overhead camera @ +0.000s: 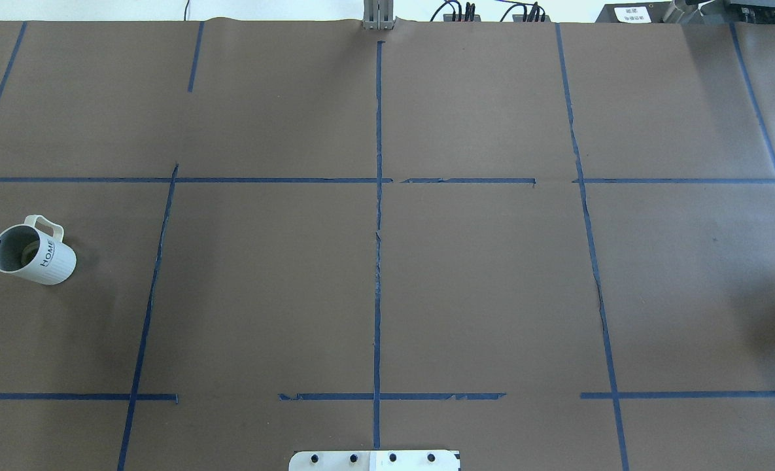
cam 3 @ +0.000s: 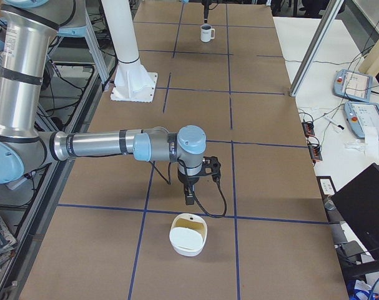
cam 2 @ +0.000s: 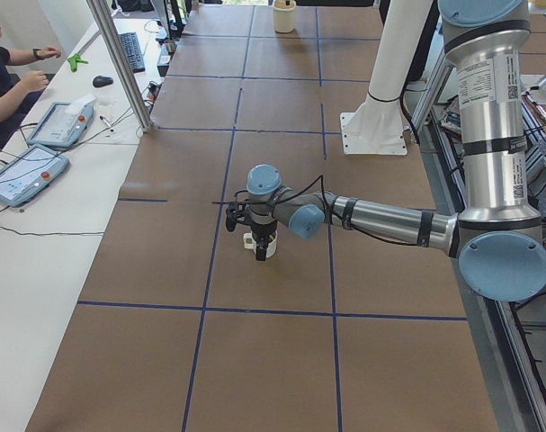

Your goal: Left arm hands cup to right arm to dump lemon

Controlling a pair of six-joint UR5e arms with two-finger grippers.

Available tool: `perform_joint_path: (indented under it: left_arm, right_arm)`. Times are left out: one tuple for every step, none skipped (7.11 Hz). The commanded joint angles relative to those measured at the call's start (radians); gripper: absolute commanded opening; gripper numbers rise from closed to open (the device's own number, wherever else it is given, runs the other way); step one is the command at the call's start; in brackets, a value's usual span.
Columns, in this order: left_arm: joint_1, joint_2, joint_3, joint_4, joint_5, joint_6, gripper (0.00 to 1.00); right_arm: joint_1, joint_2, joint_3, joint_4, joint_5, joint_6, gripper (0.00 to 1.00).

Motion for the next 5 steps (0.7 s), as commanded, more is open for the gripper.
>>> perform_joint_path:
  left_arm:
    - [0.021,-0.005,0.027,-0.002,-0.002,-0.007,1.00]
    - [0.027,-0.017,0.039,-0.002,-0.005,-0.010,1.00]
    - [0.028,-0.037,0.049,-0.002,-0.010,-0.054,0.86]
    - [0.028,-0.054,0.053,-0.002,-0.007,-0.101,0.82]
    - [0.028,-0.057,0.062,-0.002,-0.007,-0.102,0.82]
  right_arm:
    - [0.000,0.000,-0.001,0.000,0.000,0.000,1.00]
    - [0.000,0.000,-0.001,0.000,0.000,0.000,1.00]
    - [0.000,0.000,-0.001,0.000,0.000,0.000,1.00]
    - [0.000,0.000,-0.001,0.000,0.000,0.000,1.00]
    - [0.000,0.000,-0.001,0.001,0.000,0.000,1.00]
